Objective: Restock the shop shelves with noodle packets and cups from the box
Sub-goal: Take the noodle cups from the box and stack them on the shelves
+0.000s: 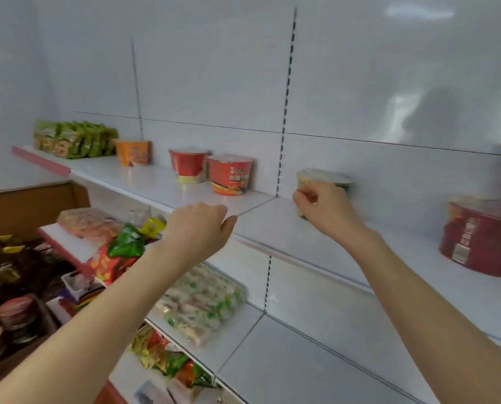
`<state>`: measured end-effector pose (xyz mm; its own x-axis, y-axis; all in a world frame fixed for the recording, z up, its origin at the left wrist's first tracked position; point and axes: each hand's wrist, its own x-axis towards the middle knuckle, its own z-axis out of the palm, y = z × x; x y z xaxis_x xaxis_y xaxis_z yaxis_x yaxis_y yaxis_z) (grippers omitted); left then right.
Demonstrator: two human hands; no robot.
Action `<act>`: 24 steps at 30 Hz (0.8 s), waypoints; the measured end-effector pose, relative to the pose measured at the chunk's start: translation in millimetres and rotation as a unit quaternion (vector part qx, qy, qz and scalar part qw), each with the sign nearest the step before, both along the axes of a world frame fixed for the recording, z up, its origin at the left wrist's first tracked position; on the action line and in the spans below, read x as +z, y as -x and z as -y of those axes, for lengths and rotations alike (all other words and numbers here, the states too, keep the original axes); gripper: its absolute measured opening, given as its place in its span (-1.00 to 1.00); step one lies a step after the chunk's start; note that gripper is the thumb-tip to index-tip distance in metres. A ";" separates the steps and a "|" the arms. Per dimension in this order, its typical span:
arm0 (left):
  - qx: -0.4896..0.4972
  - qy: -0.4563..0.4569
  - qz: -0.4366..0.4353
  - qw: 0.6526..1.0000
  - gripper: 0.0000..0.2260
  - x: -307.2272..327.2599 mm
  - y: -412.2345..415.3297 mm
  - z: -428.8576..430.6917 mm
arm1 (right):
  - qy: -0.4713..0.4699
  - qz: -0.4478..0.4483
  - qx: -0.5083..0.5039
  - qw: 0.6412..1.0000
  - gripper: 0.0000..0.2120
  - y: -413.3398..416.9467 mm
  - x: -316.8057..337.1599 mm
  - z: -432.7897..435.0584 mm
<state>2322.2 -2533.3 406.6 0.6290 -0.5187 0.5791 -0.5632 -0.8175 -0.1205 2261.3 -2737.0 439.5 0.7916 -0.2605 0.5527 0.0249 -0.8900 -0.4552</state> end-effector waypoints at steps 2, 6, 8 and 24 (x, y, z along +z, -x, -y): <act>0.028 -0.014 0.000 1.000 -0.65 -10.0 -21.6 -56.8 | 0.003 0.002 0.042 0.999 -0.77 -37.8 -4.7 -51.5; 0.083 -0.010 -0.013 0.996 -0.65 -30.4 -56.1 -164.0 | 0.003 0.017 0.119 0.993 -0.78 -108.2 -16.8 -151.5; 0.125 -0.002 -0.023 0.992 -0.65 -39.0 -68.7 -209.6 | 0.006 0.008 0.153 0.988 -0.79 -140.6 -23.6 -199.8; 0.353 0.038 -0.155 0.922 -0.68 -144.1 -260.8 -460.0 | 0.038 -0.116 0.360 0.925 -0.75 -431.8 -128.8 -512.5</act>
